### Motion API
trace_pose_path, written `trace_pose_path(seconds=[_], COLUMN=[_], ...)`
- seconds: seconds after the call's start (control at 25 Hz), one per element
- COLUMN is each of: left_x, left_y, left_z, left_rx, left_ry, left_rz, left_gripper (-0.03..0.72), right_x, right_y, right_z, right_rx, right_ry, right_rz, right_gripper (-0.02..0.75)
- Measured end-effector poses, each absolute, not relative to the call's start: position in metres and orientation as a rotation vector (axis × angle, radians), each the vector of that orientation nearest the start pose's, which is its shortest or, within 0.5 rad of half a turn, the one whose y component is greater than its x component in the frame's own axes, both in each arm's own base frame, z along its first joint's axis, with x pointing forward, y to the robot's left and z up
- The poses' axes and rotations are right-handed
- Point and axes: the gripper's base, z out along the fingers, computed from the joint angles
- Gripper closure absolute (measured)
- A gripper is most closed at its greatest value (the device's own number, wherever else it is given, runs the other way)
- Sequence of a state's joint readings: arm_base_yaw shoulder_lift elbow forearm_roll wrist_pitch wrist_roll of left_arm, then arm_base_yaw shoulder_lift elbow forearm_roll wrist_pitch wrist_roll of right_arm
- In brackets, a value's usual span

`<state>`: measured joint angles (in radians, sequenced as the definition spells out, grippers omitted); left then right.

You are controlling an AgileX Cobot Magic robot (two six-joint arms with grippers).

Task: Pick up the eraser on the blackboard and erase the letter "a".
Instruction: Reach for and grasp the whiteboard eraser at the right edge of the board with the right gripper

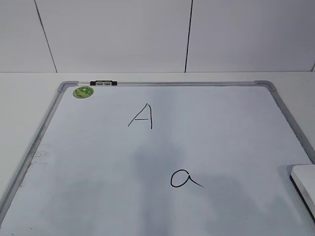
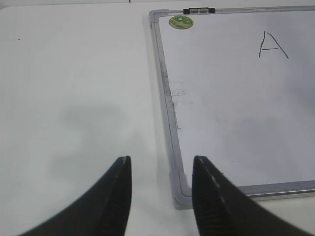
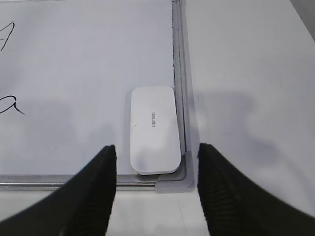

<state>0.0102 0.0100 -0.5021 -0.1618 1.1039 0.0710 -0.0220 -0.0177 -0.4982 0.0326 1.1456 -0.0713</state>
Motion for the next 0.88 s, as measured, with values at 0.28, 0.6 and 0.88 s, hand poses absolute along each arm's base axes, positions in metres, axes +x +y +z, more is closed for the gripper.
trace_pose_path(seconds=[0.28,0.6,0.88], left_x=[-0.0059,-0.0059,-0.0059], left_y=[-0.0132,-0.0132,-0.0132], left_z=[0.2753,0.2753,0.2753], left_rx=[0.074,0.074,0.074], left_ry=[2.086,2.086,2.086], left_rz=[-0.146,-0.146,-0.146], left_gripper=[0.381,0.381,0.381], right_x=[-0.0111,-0.0111,-0.0111], right_y=[0.0029,0.0029,0.0029], right_z=[0.2699,0.2699,0.2699], right_rx=[-0.056,-0.056,-0.056], right_ry=[2.112,2.112,2.112], right_rz=[-0.016,-0.016,-0.016], right_gripper=[0.305,0.305,0.305])
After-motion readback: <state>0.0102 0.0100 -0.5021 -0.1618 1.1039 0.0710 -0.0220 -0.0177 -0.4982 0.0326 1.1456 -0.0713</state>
